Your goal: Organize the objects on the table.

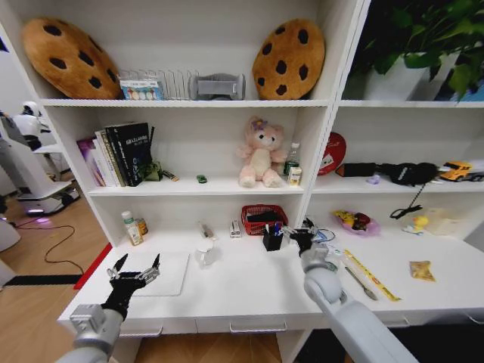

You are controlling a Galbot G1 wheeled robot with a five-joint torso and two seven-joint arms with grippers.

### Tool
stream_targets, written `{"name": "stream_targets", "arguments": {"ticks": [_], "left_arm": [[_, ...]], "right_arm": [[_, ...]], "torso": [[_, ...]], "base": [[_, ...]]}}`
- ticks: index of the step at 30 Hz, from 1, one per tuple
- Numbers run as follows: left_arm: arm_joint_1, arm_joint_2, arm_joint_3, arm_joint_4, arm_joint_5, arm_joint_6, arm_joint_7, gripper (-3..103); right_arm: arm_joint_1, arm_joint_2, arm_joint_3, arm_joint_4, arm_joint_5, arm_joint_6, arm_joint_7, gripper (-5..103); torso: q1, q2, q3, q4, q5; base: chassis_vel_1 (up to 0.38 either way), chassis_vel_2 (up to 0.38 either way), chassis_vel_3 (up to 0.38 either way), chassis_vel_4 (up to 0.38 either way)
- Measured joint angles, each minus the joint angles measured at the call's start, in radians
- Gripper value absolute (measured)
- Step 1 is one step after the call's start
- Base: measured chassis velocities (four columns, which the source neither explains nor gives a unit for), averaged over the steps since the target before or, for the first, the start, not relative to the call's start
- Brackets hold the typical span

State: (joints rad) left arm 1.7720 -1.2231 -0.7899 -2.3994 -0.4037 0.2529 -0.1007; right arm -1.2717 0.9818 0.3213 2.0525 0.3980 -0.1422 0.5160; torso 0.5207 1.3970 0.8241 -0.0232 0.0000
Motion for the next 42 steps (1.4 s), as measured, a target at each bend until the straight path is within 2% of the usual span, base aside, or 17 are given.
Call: {"name": "stream_targets", "arguments": {"ticks": [2, 3, 4, 6, 9, 10, 12, 17, 22, 30, 42], "left_arm": [[0.0, 0.0, 0.0, 0.0, 0.0, 0.0, 0.0, 100], [0.0, 0.0, 0.0, 0.0, 0.0, 0.0, 0.0, 100], [0.0, 0.0, 0.0, 0.0, 0.0, 0.0, 0.0, 100], [0.0, 0.0, 0.0, 0.0, 0.0, 0.0, 0.0, 100], [0.0, 0.0, 0.0, 0.0, 0.0, 0.0, 0.0, 100], [0.0, 0.0, 0.0, 0.0, 0.0, 0.0, 0.0, 100], [0.0, 0.0, 0.0, 0.0, 0.0, 0.0, 0.0, 100], [0.0, 0.0, 0.0, 0.0, 0.0, 0.0, 0.0, 100], [0.0, 0.0, 0.0, 0.0, 0.0, 0.0, 0.0, 100], [0.0, 0.0, 0.0, 0.0, 0.0, 0.0, 0.0, 100], [0.0, 0.0, 0.0, 0.0, 0.0, 0.0, 0.0, 100]], "right_arm": [[0.0, 0.0, 0.0, 0.0, 0.0, 0.0, 0.0, 100], [-0.031, 0.001, 0.016, 0.038, -0.002, -0.015, 0.029, 100], [-0.162, 0.018, 0.077, 0.167, -0.01, -0.036, 0.121, 100], [-0.198, 0.028, 0.092, 0.189, -0.01, -0.039, 0.139, 100], [-0.313, 0.089, 0.126, 0.222, 0.0, -0.039, 0.247, 100], [-0.313, 0.089, 0.126, 0.222, 0.0, -0.039, 0.247, 100], [-0.344, 0.132, 0.135, 0.208, 0.035, -0.032, 0.308, 100], [-0.324, 0.188, 0.145, 0.151, 0.103, -0.027, 0.331, 100], [-0.216, 0.221, 0.126, 0.035, 0.179, -0.05, 0.43, 100], [-0.144, 0.234, 0.122, -0.059, 0.197, -0.057, 0.426, 100], [-0.054, 0.219, 0.098, -0.144, 0.211, -0.076, 0.347, 100]], "torso": [[0.0, 0.0, 0.0, 0.0, 0.0], [0.0, 0.0, 0.0, 0.0002, 0.0], [0.0, 0.0, 0.0, 0.0004, -0.0001], [0.0, 0.0, 0.0, 0.0003, -0.0002], [0.0, 0.0, 0.0, 0.0, -0.0001], [0.0, 0.0, 0.0, 0.0, -0.0001], [0.0, 0.0, 0.0, 0.0001, -0.0003], [0.0, 0.0, 0.0, 0.0001, -0.0001], [0.0, 0.0, 0.0, 0.0005, -0.0002], [0.0, 0.0, 0.0, 0.0002, -0.0001], [0.0, 0.0, 0.0, 0.0003, -0.0001]], "base": [[0.0, 0.0, 0.0, 0.0], [0.0, 0.0, 0.0, 0.0], [0.0, 0.0, 0.0, 0.0], [0.0, 0.0, 0.0, 0.0], [0.0, 0.0, 0.0, 0.0], [0.0, 0.0, 0.0, 0.0], [0.0, 0.0, 0.0, 0.0], [0.0, 0.0, 0.0, 0.0], [0.0, 0.0, 0.0, 0.0], [0.0, 0.0, 0.0, 0.0], [0.0, 0.0, 0.0, 0.0]]}}
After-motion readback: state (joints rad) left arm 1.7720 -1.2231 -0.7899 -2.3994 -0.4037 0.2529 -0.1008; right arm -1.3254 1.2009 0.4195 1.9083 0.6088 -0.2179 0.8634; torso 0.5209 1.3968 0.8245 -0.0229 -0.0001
